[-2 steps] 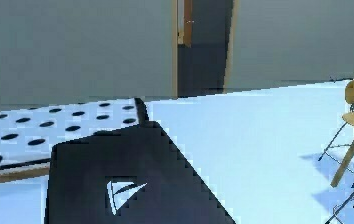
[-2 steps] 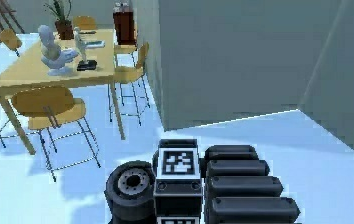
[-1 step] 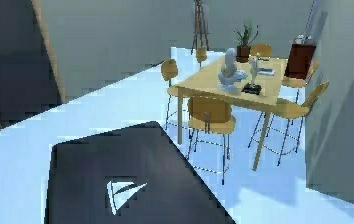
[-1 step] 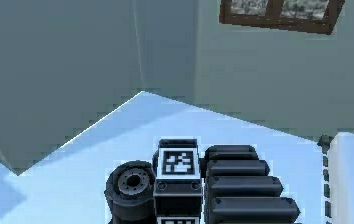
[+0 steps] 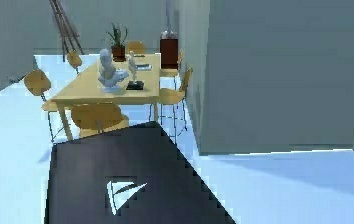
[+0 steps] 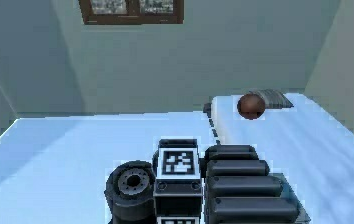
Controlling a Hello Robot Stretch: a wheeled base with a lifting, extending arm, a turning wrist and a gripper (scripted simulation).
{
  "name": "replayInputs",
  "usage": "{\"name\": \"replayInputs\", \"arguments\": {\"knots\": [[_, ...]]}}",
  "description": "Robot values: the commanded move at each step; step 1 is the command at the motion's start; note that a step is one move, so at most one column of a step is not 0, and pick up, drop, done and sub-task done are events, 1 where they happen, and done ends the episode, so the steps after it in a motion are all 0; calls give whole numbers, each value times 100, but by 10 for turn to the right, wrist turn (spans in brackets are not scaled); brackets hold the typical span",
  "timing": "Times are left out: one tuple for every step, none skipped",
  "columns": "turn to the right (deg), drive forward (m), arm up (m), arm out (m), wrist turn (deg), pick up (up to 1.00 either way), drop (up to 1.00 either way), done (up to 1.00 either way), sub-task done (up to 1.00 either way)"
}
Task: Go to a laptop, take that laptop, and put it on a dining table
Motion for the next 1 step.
{"name": "replayInputs", "arguments": {"knots": [[0,10,0,0,0,0,0,0,0]]}}
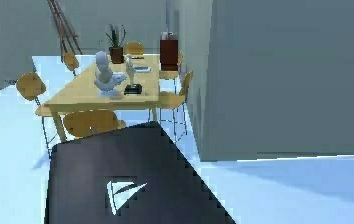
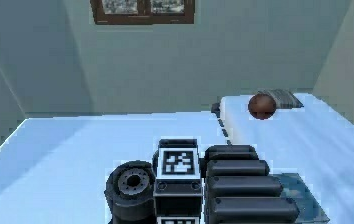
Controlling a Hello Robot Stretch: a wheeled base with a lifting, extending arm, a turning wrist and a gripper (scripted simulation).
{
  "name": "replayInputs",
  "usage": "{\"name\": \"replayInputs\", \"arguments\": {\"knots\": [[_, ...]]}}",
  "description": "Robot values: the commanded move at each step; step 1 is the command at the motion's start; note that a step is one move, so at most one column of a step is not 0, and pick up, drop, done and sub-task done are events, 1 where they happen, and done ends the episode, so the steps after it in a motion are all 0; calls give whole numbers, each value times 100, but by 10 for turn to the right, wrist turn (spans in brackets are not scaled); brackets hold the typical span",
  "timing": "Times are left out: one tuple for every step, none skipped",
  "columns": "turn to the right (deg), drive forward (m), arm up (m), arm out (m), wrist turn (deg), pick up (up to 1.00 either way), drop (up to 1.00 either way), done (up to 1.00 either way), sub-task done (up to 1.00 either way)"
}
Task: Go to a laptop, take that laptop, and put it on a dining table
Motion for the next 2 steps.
{"name": "replayInputs", "arguments": {"knots": [[-450,0,0,0,0,0,0,0,0],[-210,0,0,0,0,0,0,0,0]]}}
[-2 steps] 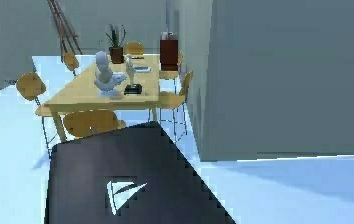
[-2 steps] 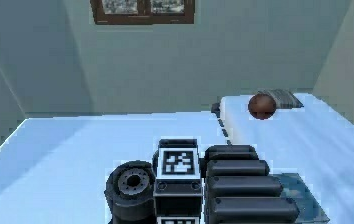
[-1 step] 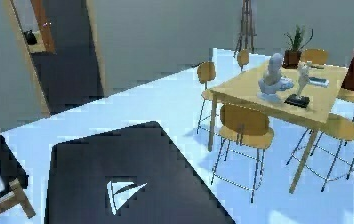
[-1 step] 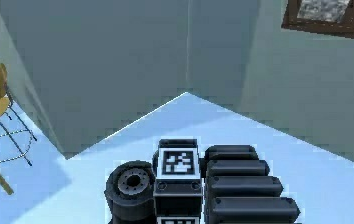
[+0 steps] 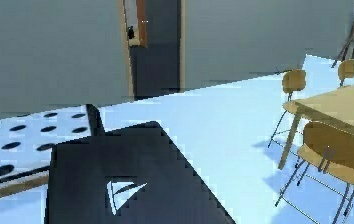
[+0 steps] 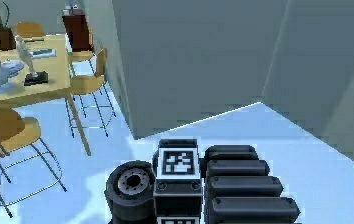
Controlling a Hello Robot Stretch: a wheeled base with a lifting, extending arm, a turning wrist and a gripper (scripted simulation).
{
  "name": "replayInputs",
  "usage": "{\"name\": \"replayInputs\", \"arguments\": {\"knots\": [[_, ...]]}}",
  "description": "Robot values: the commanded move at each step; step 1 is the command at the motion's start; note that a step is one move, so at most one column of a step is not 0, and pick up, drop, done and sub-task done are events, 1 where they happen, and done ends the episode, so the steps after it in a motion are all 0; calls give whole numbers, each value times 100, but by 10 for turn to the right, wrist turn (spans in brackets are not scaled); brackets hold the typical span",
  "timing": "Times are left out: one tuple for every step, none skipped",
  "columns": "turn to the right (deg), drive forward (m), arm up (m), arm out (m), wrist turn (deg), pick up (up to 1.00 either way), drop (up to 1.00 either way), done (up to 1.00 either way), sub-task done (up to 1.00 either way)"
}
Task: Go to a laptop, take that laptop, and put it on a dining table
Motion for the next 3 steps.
{"name": "replayInputs", "arguments": {"knots": [[0,80,0,0,0,0,0,0,0],[210,0,0,0,0,0,0,0,0],[0,100,0,0,0,0,0,0,0]]}}
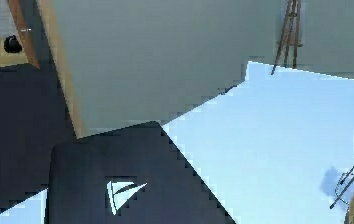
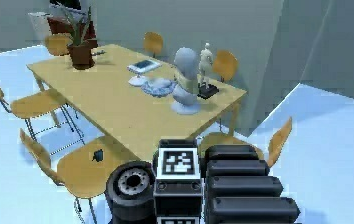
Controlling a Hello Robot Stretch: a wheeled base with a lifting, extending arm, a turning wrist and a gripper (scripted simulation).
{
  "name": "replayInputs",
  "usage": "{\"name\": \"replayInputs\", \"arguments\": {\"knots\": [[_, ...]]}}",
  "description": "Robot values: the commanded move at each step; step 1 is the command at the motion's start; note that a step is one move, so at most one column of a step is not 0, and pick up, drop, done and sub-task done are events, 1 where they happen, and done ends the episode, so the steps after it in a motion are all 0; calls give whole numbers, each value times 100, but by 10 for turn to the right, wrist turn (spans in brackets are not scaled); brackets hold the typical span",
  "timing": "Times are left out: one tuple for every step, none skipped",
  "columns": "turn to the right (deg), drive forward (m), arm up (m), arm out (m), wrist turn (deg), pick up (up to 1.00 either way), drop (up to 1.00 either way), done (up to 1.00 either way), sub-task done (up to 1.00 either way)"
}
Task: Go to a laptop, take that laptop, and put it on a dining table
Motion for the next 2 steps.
{"name": "replayInputs", "arguments": {"knots": [[0,60,0,0,0,0,0,0,0],[420,0,0,0,0,0,0,0,0]]}}
